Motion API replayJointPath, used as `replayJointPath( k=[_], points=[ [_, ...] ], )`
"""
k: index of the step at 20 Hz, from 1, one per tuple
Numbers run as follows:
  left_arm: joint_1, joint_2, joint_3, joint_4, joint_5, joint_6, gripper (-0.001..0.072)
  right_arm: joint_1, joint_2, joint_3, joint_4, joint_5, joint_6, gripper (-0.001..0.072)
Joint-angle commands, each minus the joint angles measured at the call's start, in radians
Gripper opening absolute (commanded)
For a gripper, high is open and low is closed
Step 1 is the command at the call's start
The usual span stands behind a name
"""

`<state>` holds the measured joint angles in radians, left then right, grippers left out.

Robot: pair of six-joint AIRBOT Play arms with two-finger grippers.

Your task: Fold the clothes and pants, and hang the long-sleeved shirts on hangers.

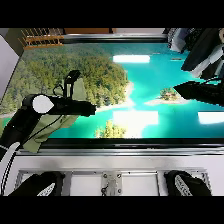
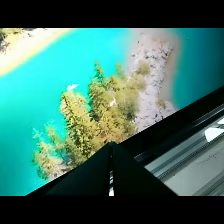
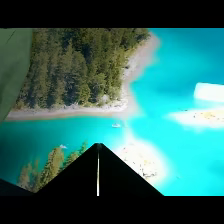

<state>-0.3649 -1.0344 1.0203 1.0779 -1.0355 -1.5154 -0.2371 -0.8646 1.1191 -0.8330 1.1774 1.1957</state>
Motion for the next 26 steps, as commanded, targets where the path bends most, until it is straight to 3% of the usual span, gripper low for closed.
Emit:
replayJointPath(
  k=[1, 11, 12, 13, 14, 16, 18, 22, 26],
  points=[
    [0.001, -0.001, 0.0, 0.0, 0.0, 0.0, 0.0006, 0.001, 0.0, 0.001, 0.0, 0.0, 0.0, 0.002],
    [0.001, -0.001, 0.0, 0.006, 0.004, 0.001, 0.0006, 0.001, 0.0, 0.001, 0.0, 0.0, 0.0, 0.002],
    [0.005, 0.0, 0.002, 0.05, 0.023, 0.026, 0.0099, 0.001, 0.0, 0.001, 0.0, 0.0, 0.0, 0.002],
    [0.019, 0.0, 0.013, 0.135, 0.03, 0.067, 0.0514, 0.001, 0.0, 0.001, 0.0, 0.0, 0.0, 0.002],
    [0.048, -0.002, 0.034, 0.26, 0.031, 0.059, 0.0706, 0.001, 0.0, 0.001, 0.0, 0.0, 0.0, 0.002],
    [0.142, -0.002, 0.075, 0.489, 0.026, 0.059, 0.0706, 0.001, 0.0, 0.001, 0.0, 0.0, 0.0, 0.002],
    [0.277, -0.004, 0.078, 0.61, 0.023, 0.059, 0.0706, 0.001, 0.0, 0.001, 0.0, 0.0, 0.0, 0.002],
    [0.569, -0.056, -0.023, 0.62, 0.031, 0.059, 0.0706, 0.001, 0.0, 0.001, 0.0, 0.0, 0.0, 0.002],
    [0.667, -0.15, -0.153, 0.538, 0.144, 0.042, 0.0706, 0.001, 0.0, 0.001, 0.0, 0.0, 0.0, 0.002]
  ],
)
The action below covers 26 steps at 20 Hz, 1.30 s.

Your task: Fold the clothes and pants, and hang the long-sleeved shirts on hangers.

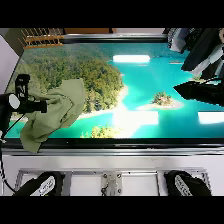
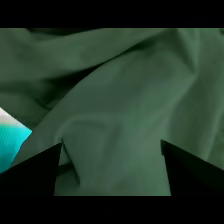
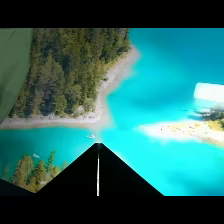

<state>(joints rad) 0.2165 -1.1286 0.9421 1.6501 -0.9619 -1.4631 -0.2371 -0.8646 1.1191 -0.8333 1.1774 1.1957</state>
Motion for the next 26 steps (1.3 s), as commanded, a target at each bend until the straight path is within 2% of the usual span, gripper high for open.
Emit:
replayJointPath(
  k=[1, 4, 5, 7, 8, 11, 14, 18, 21, 22, 24, 26],
  points=[
    [0.082, -0.081, -0.085, -0.055, 0.081, -0.01, 0.0706, 0.001, 0.0, 0.001, 0.0, 0.0, 0.0, 0.002],
    [0.04, -0.143, -0.086, -0.045, 0.078, -0.011, 0.0705, 0.001, 0.0, 0.001, 0.0, 0.0, 0.0, 0.002],
    [0.028, -0.154, -0.086, -0.046, 0.073, -0.016, 0.067, 0.001, 0.0, 0.001, 0.0, 0.0, 0.0, 0.002],
    [0.002, -0.161, -0.086, -0.055, 0.05, -0.076, 0.0182, 0.001, 0.0, 0.001, 0.0, 0.0, 0.0, 0.002],
    [-0.022, -0.151, -0.079, -0.077, 0.022, -0.081, 0.0006, 0.001, 0.0, 0.001, 0.0, 0.0, 0.0, 0.002],
    [-0.173, -0.068, -0.013, -0.242, -0.085, -0.08, 0.0006, 0.001, 0.0, 0.001, 0.0, 0.0, 0.0, 0.002],
    [-0.442, 0.039, 0.064, -0.426, -0.093, -0.082, 0.0006, 0.001, 0.0, 0.001, 0.0, 0.0, 0.0, 0.002],
    [-0.811, 0.035, 0.15, -0.44, 0.03, -0.164, 0.0006, 0.001, 0.0, 0.001, 0.001, 0.0, 0.0, 0.002],
    [-0.966, -0.083, 0.249, -0.439, 0.051, -0.169, 0.0006, 0.001, 0.0, 0.001, 0.001, 0.0, 0.0, 0.002],
    [-0.986, -0.125, 0.288, -0.438, 0.039, -0.168, 0.0037, 0.001, 0.0, 0.001, 0.001, 0.0, 0.0, 0.002],
    [-0.972, -0.192, 0.372, -0.43, 0.009, -0.167, 0.066, 0.001, 0.0, 0.001, 0.001, 0.0, 0.0, 0.002],
    [-0.878, -0.22, 0.451, -0.395, -0.069, -0.168, 0.0684, 0.001, 0.0, 0.001, 0.001, 0.0, 0.0, 0.002]
  ],
)
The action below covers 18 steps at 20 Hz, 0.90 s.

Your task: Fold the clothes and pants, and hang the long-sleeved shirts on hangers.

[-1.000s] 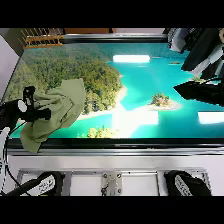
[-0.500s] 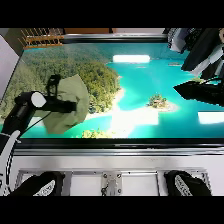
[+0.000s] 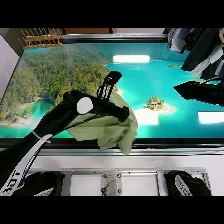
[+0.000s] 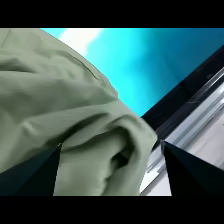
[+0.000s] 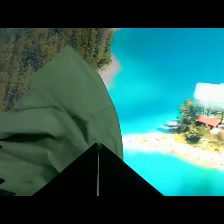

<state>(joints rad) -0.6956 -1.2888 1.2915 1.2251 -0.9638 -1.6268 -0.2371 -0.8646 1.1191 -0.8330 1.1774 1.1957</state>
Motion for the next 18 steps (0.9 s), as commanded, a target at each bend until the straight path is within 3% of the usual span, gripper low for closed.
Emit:
replayJointPath(
  k=[1, 7, 10, 15, 18],
  points=[
    [0.11, -0.06, 0.127, 0.05, -0.107, -0.004, 0.0684, 0.001, 0.0, 0.001, 0.0, 0.0, 0.0, 0.002],
    [0.651, -0.031, -0.024, 0.053, -0.262, -0.005, 0.0684, 0.001, 0.0, 0.001, 0.0, 0.0, 0.0, 0.002],
    [0.834, -0.031, -0.211, 0.003, -0.235, -0.005, 0.0684, 0.002, 0.0, 0.001, 0.0, 0.0, 0.001, 0.002],
    [0.934, -0.035, -0.425, -0.103, -0.02, -0.001, 0.0684, 0.002, 0.0, 0.001, 0.001, 0.0, 0.009, 0.0017],
    [0.934, -0.085, -0.434, -0.157, -0.004, 0.013, 0.0684, 0.002, 0.0, 0.001, 0.008, 0.001, 0.009, 0.0016]
  ],
)
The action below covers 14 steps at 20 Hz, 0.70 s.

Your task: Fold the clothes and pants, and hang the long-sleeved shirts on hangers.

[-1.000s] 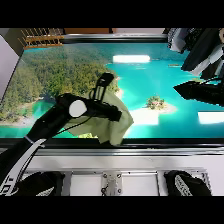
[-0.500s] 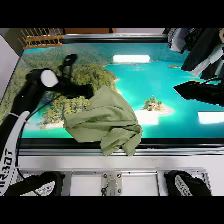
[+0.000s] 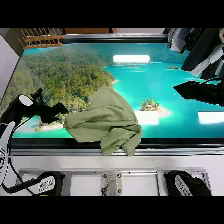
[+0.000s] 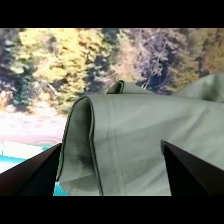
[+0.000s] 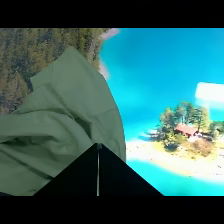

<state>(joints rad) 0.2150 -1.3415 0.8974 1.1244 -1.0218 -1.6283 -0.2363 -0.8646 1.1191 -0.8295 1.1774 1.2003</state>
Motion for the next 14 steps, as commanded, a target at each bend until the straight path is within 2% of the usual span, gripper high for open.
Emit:
replayJointPath(
  k=[1, 5, 7, 8, 9, 10, 11, 14],
  points=[
    [0.023, -0.059, -0.031, -0.081, 0.052, 0.032, 0.0684, 0.001, 0.0, 0.001, 0.004, 0.0, 0.008, 0.0016],
    [0.019, -0.152, 0.02, -0.22, 0.028, 0.095, 0.0684, 0.001, 0.0, 0.0, 0.004, 0.005, 0.008, 0.0016],
    [-0.009, -0.175, 0.026, -0.227, 0.031, 0.111, 0.0684, 0.002, -0.008, 0.0, 0.005, 0.025, 0.008, 0.0016],
    [-0.026, -0.181, 0.027, -0.226, 0.036, 0.114, 0.0638, 0.001, -0.018, 0.0, 0.005, 0.045, 0.008, 0.0016],
    [-0.04, -0.182, 0.026, -0.225, 0.051, 0.114, 0.0411, 0.002, -0.034, 0.0, 0.005, 0.066, 0.008, 0.0015],
    [-0.05, -0.181, 0.027, -0.226, 0.068, 0.114, 0.0132, 0.003, -0.052, 0.0, 0.005, 0.081, 0.008, 0.0016],
    [-0.051, -0.18, 0.036, -0.226, 0.074, 0.115, 0.0006, 0.009, -0.074, 0.0, 0.003, 0.086, 0.007, 0.0015],
    [-0.04, -0.18, 0.126, -0.218, 0.016, 0.168, 0.0006, 0.037, -0.185, 0.0, -0.003, 0.051, 0.007, 0.0015]
  ],
)
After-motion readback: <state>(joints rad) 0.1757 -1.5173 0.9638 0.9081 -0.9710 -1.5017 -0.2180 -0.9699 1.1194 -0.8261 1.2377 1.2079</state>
